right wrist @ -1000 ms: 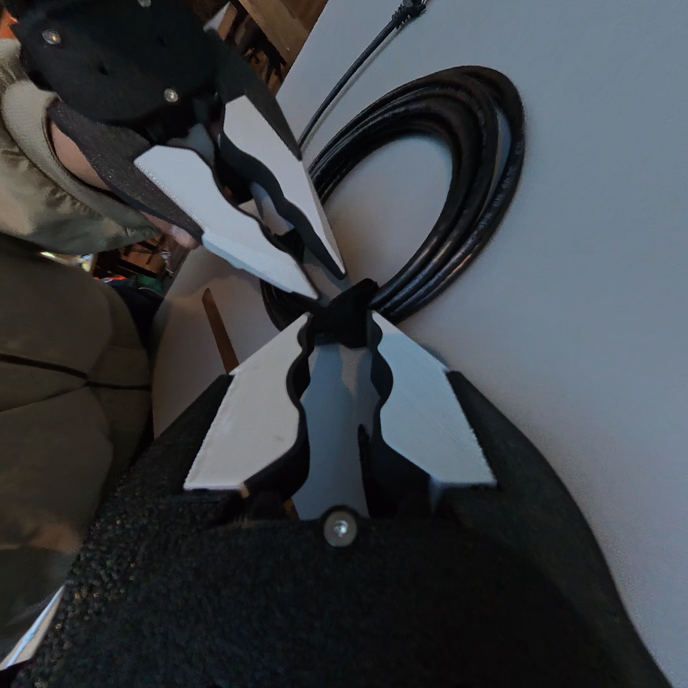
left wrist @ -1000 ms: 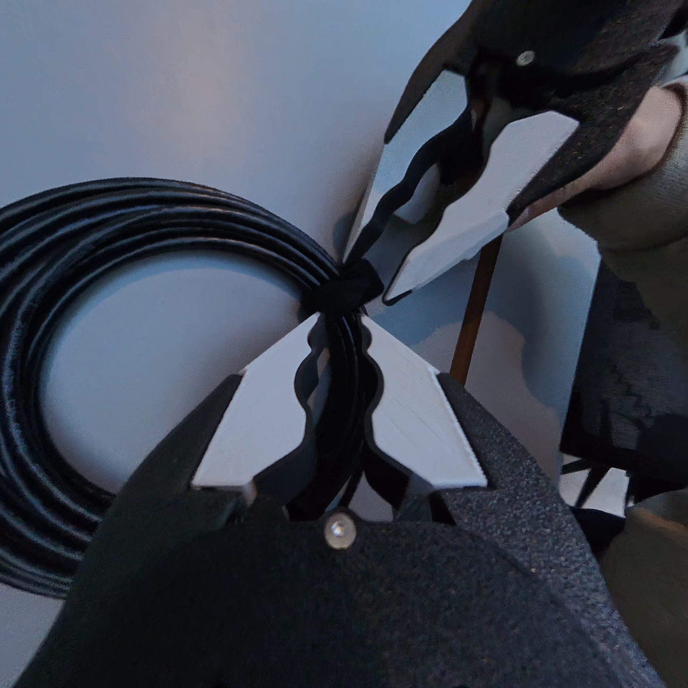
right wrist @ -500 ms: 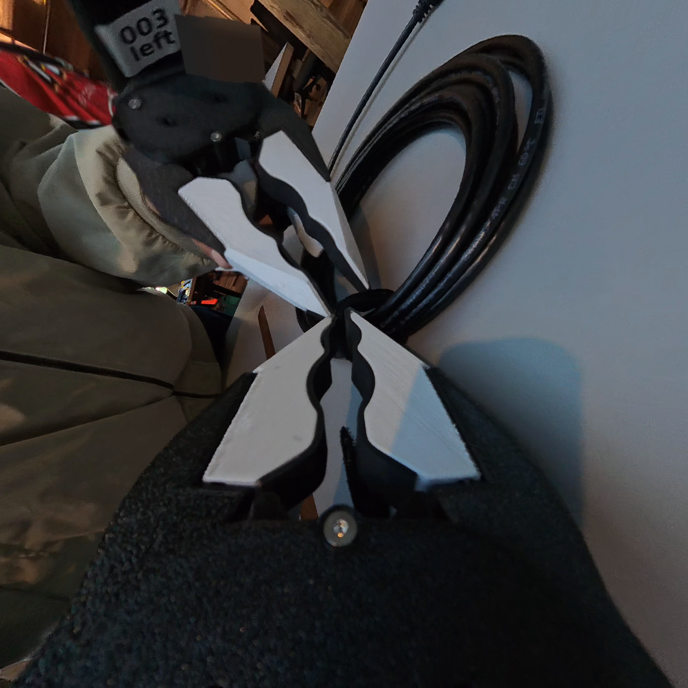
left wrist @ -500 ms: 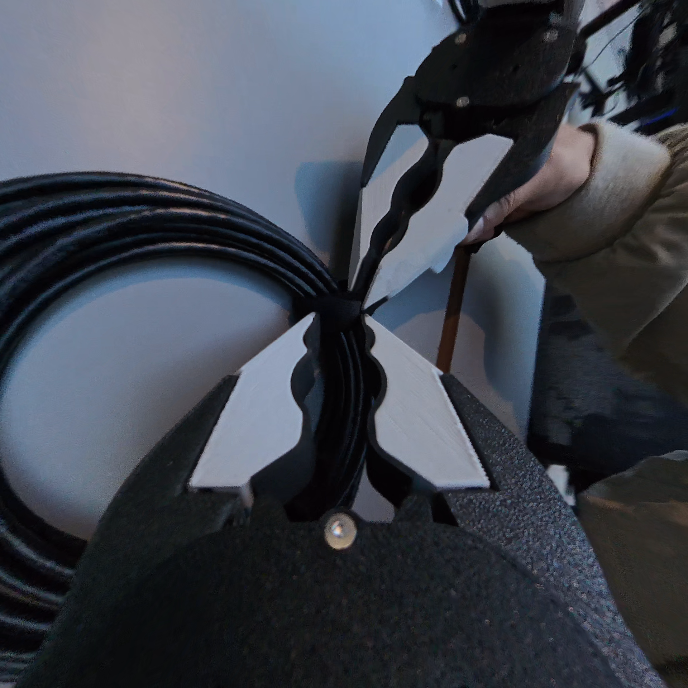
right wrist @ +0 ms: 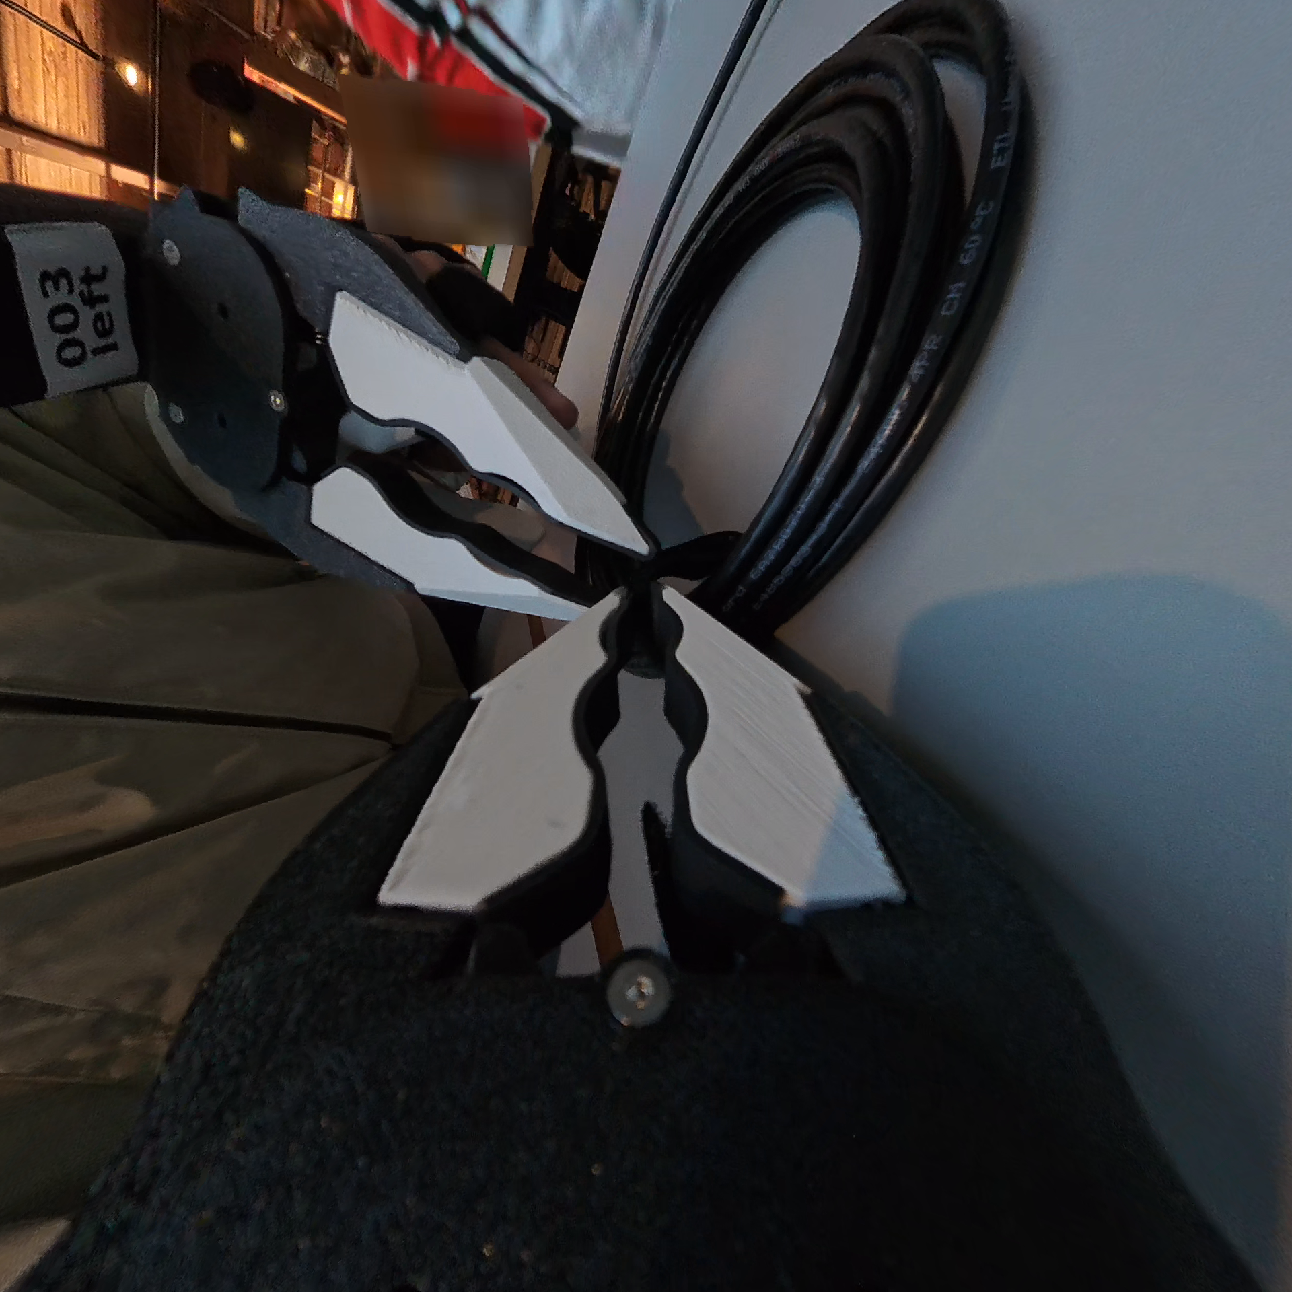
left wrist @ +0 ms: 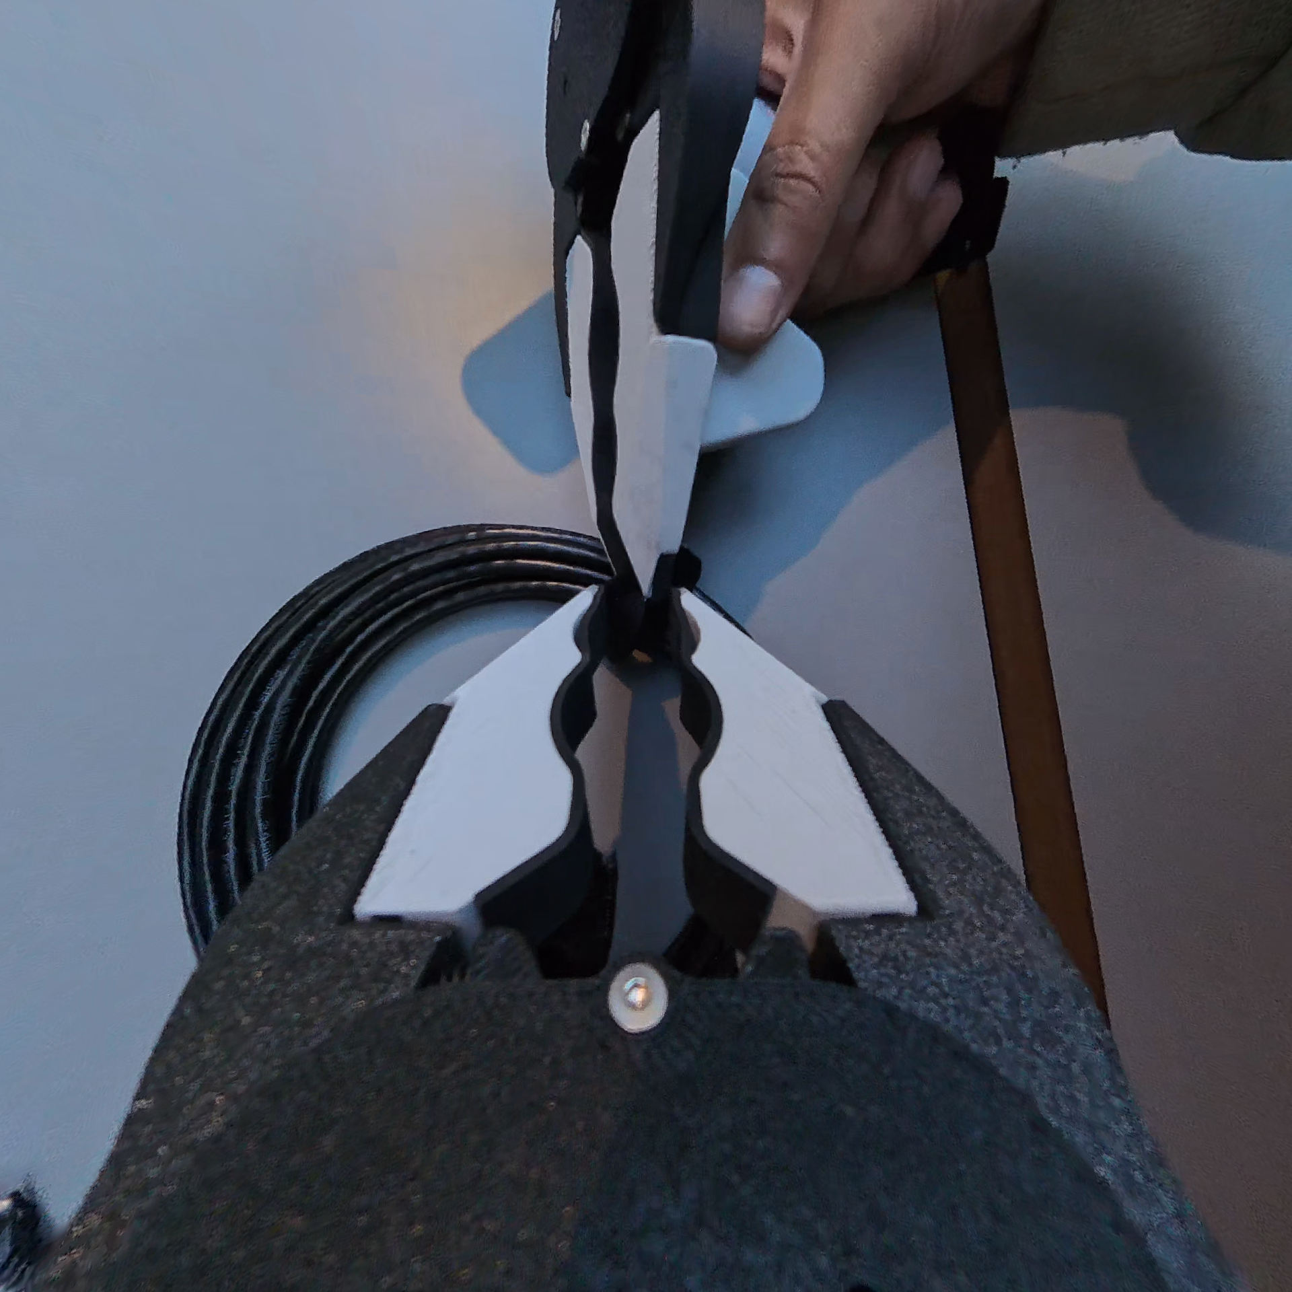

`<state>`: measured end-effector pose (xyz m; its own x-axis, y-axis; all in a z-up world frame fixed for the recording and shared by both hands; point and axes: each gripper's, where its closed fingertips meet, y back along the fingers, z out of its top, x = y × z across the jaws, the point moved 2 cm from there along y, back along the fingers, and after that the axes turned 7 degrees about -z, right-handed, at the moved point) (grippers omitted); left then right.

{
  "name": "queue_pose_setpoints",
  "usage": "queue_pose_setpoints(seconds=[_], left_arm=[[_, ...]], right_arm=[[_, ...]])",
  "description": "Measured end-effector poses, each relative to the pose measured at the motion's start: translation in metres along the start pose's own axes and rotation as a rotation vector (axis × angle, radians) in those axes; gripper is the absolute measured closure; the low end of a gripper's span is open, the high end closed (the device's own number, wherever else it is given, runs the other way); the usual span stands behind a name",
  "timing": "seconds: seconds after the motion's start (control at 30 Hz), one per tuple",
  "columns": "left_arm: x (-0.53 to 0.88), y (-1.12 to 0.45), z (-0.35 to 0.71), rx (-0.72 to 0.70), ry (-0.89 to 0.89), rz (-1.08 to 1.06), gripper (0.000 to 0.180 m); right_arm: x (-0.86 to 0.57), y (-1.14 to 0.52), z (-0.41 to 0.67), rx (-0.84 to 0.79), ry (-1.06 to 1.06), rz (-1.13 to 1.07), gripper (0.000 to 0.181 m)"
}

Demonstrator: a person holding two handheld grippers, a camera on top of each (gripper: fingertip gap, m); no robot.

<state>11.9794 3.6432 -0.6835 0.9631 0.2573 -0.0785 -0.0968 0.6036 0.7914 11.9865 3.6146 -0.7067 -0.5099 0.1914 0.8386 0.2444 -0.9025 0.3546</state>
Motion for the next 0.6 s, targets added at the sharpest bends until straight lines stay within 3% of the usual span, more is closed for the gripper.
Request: queue_pose_setpoints(seconds=[0.47,0.6], left_arm=[[0.0041,-0.0004,-0.0023,0.027,-0.059,-0.051,0.167],[0.0036,0.0016,-0.0008,-0.008,0.071,-0.073,0.17]], right_arm=[[-0.0022,0.0046,0.0017,-0.02,-0.01,-0.003,0.179],[-0.0017,0.005,0.0007,-0.021,0.008,-0.011,0.179]])
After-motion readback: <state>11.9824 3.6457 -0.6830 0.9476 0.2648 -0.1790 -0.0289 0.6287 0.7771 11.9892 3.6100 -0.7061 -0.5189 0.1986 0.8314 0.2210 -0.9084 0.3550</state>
